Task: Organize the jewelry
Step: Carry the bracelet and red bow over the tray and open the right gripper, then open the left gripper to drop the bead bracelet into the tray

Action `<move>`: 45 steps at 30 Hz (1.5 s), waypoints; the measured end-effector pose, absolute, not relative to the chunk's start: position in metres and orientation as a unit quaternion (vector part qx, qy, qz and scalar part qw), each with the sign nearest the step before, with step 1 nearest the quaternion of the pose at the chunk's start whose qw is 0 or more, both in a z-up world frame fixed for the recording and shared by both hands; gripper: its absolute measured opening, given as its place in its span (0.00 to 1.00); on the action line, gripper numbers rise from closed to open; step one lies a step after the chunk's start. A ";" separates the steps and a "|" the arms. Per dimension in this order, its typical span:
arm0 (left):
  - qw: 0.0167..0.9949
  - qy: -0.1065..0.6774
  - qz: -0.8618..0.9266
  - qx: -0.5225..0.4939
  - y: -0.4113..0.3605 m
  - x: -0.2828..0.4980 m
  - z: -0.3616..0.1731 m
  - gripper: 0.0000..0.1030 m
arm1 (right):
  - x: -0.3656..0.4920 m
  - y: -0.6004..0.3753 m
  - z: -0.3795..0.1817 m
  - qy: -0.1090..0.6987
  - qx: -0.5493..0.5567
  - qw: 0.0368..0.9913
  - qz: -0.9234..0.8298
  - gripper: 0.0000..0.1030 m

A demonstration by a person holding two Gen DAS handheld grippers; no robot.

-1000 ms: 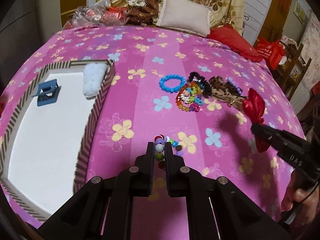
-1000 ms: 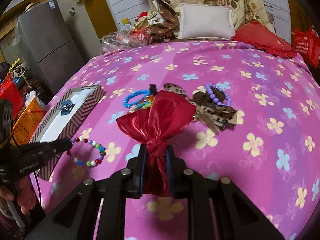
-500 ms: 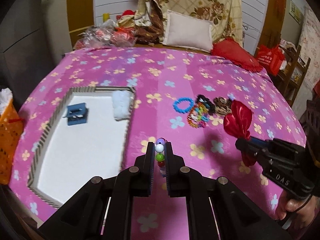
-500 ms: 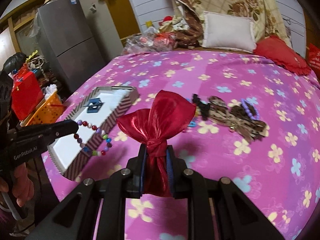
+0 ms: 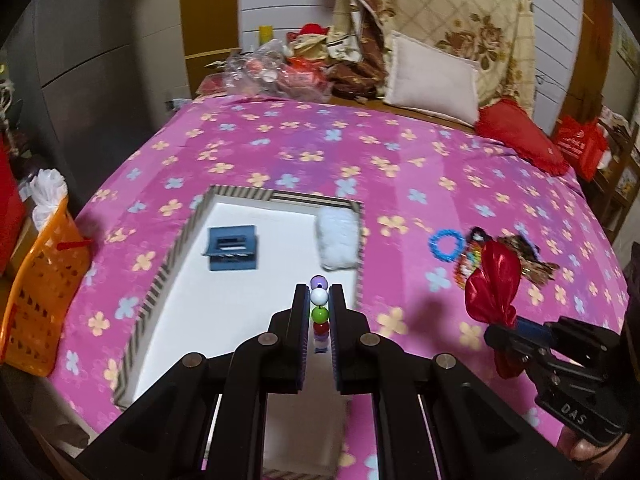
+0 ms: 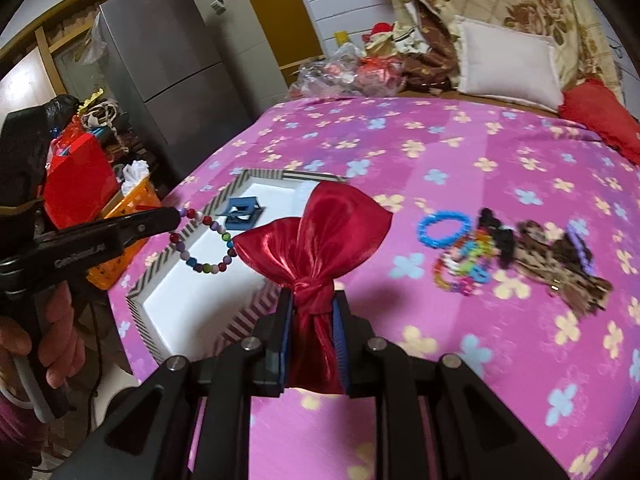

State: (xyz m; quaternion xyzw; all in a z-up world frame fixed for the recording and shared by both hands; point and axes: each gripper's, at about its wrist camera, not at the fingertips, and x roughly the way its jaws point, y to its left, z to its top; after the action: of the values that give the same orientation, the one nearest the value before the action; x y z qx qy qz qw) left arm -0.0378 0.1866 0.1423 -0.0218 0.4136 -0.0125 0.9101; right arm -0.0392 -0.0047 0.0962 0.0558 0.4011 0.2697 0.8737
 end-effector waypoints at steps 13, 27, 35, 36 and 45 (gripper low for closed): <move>0.896 0.439 0.029 -0.054 0.244 0.006 0.109 0.00 | -0.002 0.078 0.090 0.423 0.038 0.850 0.311 0.20; 0.867 0.473 0.109 -0.112 0.326 0.023 0.046 0.00 | 0.055 0.163 0.034 0.475 -0.018 0.824 0.308 0.20; 0.869 0.469 0.122 -0.102 0.331 0.025 0.042 0.00 | 0.070 0.180 0.012 0.484 -0.050 0.823 0.292 0.20; 0.870 0.467 0.123 -0.098 0.330 0.025 0.043 0.00 | 0.070 0.180 0.011 0.484 -0.049 0.824 0.291 0.20; 0.879 0.451 0.108 -0.114 0.319 0.015 0.057 0.15 | 0.053 0.169 0.025 0.463 -0.028 0.832 0.304 0.51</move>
State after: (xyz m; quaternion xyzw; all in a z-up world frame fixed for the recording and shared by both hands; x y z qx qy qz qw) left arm 0.0147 0.3189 0.0566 -0.1140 0.4506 0.1083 0.8787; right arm 0.0530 0.1688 0.0252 -0.0284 0.4628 0.3036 0.8323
